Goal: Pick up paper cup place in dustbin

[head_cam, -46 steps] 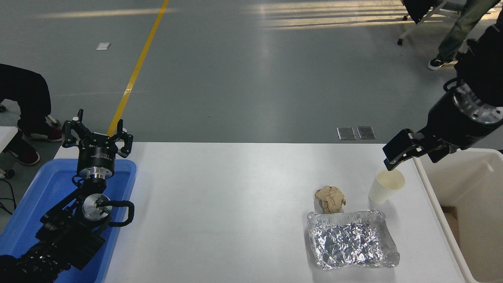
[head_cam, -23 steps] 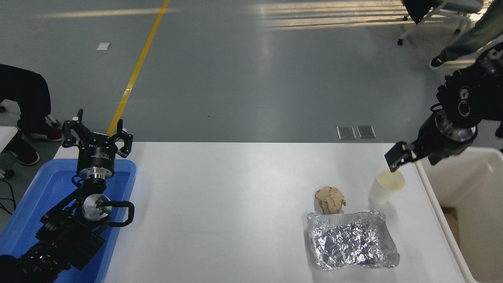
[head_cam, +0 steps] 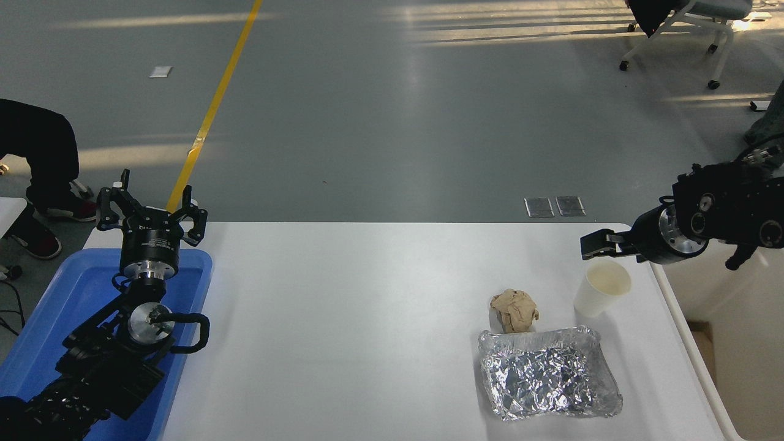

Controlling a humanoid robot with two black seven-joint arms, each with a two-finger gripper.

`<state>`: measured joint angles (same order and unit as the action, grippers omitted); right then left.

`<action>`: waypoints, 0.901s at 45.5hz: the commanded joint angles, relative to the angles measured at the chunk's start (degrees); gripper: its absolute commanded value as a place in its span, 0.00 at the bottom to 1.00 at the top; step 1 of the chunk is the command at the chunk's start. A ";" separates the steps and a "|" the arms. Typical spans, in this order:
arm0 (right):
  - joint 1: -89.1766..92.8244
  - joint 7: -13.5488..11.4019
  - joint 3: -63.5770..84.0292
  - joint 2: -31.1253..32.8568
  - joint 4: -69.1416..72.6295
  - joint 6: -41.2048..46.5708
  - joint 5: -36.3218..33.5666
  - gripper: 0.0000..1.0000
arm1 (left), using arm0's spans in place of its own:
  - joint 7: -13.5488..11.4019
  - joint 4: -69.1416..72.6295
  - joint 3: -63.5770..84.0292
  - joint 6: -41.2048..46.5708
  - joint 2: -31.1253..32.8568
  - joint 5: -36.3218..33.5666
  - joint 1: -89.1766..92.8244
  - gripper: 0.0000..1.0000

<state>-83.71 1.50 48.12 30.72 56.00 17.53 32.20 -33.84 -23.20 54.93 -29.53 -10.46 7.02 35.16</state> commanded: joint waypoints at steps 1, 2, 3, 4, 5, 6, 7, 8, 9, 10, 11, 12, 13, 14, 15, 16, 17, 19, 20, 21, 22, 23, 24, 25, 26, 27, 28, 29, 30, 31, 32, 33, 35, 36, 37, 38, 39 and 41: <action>4.34 0.00 -1.02 0.30 -3.35 -1.62 0.05 1.00 | 0.00 0.00 0.00 0.00 0.00 0.01 -0.01 0.99; 4.52 0.00 -1.02 0.30 -3.70 -1.71 0.05 1.00 | 0.00 0.00 0.00 0.00 0.00 0.01 -0.01 0.99; 4.78 0.00 -1.02 0.22 -4.14 -1.88 0.05 1.00 | 0.00 0.00 0.00 0.00 0.00 0.01 -0.01 0.99; 5.13 0.00 -1.02 0.13 -4.67 -2.06 0.05 1.00 | 0.00 0.00 0.00 0.00 0.00 0.01 0.08 0.99; 5.39 0.00 -1.02 0.13 -5.02 -2.23 -0.03 1.00 | 0.00 0.00 0.00 0.00 0.00 0.01 -0.01 0.99; 5.66 0.00 -1.02 0.04 -5.28 -2.32 -0.03 1.00 | 0.00 0.00 0.00 0.00 0.00 0.01 0.08 0.99; 5.92 0.00 -1.02 0.04 -5.46 -2.41 -0.03 1.00 | 0.00 0.00 0.00 0.00 0.00 0.01 0.08 0.99; 6.01 0.00 -1.02 0.04 -5.46 -2.41 -0.03 1.00 | 0.00 0.00 0.00 0.00 0.00 0.01 -0.01 0.99; 6.10 0.00 -1.02 0.04 -5.46 -2.50 -0.03 1.00 | 0.00 0.00 0.00 0.00 0.00 0.01 0.08 0.99; 6.19 0.00 -1.10 0.04 -5.55 -2.58 -0.03 0.99 | 0.00 0.00 0.00 0.00 0.00 0.01 0.08 0.99; 6.36 0.00 -1.10 -0.05 -5.55 -2.67 -0.03 0.99 | 0.00 0.00 0.00 0.00 0.00 0.01 0.08 0.99; 6.62 0.00 -1.19 -0.14 -5.55 -2.85 -0.03 0.98 | 0.00 0.00 0.00 0.00 0.00 0.01 0.08 0.99; 6.80 0.00 -1.28 -0.22 -5.55 -3.02 -0.12 0.98 | 0.00 0.00 0.00 0.00 0.00 0.01 -0.01 0.99; 6.98 0.00 -1.28 -0.31 -5.55 -3.29 -0.12 0.97 | 0.00 0.00 0.00 0.00 0.00 0.01 0.08 0.99; 7.15 0.00 -1.37 -0.40 -5.55 -3.55 -0.12 0.97 | 0.00 0.00 0.00 0.00 0.00 0.01 0.08 0.99; 7.33 0.00 -1.54 -0.40 -5.55 -3.81 -0.21 0.97 | 0.00 0.00 0.00 0.00 0.00 0.01 0.08 0.99; 7.42 0.00 -1.72 -0.40 -5.55 -4.08 -0.47 0.96 | 0.00 0.00 0.00 0.00 0.00 0.01 0.08 0.99; 7.94 0.00 -2.07 -0.57 -5.55 -4.60 -0.47 0.95 | 0.00 0.00 0.00 0.00 0.00 0.01 0.08 0.99; 8.21 0.00 -2.16 -0.75 -5.64 -4.69 -0.56 0.95 | 0.00 0.00 0.00 0.00 0.00 0.01 -0.01 0.99; 8.38 0.00 -2.33 -0.84 -5.64 -4.69 -0.56 0.94 | 0.00 0.00 0.00 0.00 0.00 0.01 -0.01 0.99; 8.56 0.00 -2.42 -0.84 -5.73 -4.78 -0.65 0.94 | 0.00 0.00 0.00 0.00 0.00 0.01 0.08 0.99; 8.56 0.00 -2.42 -0.84 -5.73 -4.78 -0.65 0.93 | 0.00 0.00 0.00 0.00 0.00 0.01 -0.01 0.99; 8.65 0.00 -2.42 -0.84 -5.81 -4.78 -0.65 0.92 | 0.00 0.00 0.00 0.00 0.00 0.01 -0.01 0.99; 8.65 0.00 -2.42 -0.93 -5.81 -4.87 -0.65 0.91 | 0.00 0.00 0.00 0.00 0.00 0.01 -0.01 0.99; 8.82 0.00 -2.42 -1.01 -5.81 -4.96 -0.65 0.90 | 0.00 0.00 0.00 0.00 0.00 0.01 0.08 0.99; 9.00 0.00 -2.42 -1.19 -5.81 -5.05 -0.74 0.89 | 0.00 0.00 0.00 0.00 0.00 0.01 0.08 0.99; 9.17 0.00 -2.42 -1.28 -5.81 -5.05 -0.74 0.86 | 0.00 0.00 0.00 0.00 0.00 0.01 0.08 0.99; 9.44 0.00 -2.42 -1.45 -5.81 -5.05 -0.74 0.83 | 0.00 0.00 0.00 0.00 0.00 0.01 -0.01 0.99; 9.61 0.00 -2.42 -1.45 -5.90 -5.05 -0.65 0.82 | 0.00 0.00 0.00 0.00 0.00 0.01 0.08 0.99; 9.79 0.00 -2.42 -1.45 -5.90 -5.05 -0.65 0.80 | 0.00 0.00 0.00 0.00 0.00 0.01 0.08 0.99; 9.88 0.00 -2.42 -1.54 -5.90 -5.05 -0.65 0.77 | 0.00 0.00 0.00 0.00 0.00 0.01 0.08 0.99; 9.97 0.00 -2.42 -1.54 -5.90 -5.05 -0.65 0.72 | 0.00 0.00 0.00 0.00 0.00 0.01 0.08 0.99; 10.32 0.00 -2.42 -1.54 -5.99 -5.05 -0.65 0.61 | 0.00 0.00 0.00 0.00 0.00 0.01 0.08 0.99; 10.32 0.00 -2.42 -1.63 -5.99 -4.96 -0.65 0.55 | 0.00 0.00 0.00 0.00 0.00 0.01 0.08 0.99; 10.49 0.00 -2.42 -1.63 -6.08 -4.96 -0.65 0.49 | 0.00 0.00 0.00 0.00 0.00 0.01 0.08 0.99; 10.84 0.00 -2.42 -1.72 -6.17 -5.05 -0.65 0.45 | 0.00 0.00 0.00 0.00 0.00 0.01 0.08 0.99; 11.02 -0.09 -2.42 -1.72 -6.17 -4.96 -0.65 0.41 | 0.00 0.00 0.00 0.00 0.00 0.01 -0.01 0.99; 11.28 -0.09 -2.42 -1.89 -6.34 -4.96 -0.65 0.39 | 0.00 0.00 0.00 0.00 0.00 0.01 0.08 0.99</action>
<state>-74.21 1.50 45.85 29.41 50.20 12.80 31.60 -33.84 -23.20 54.93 -29.53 -10.46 7.03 35.22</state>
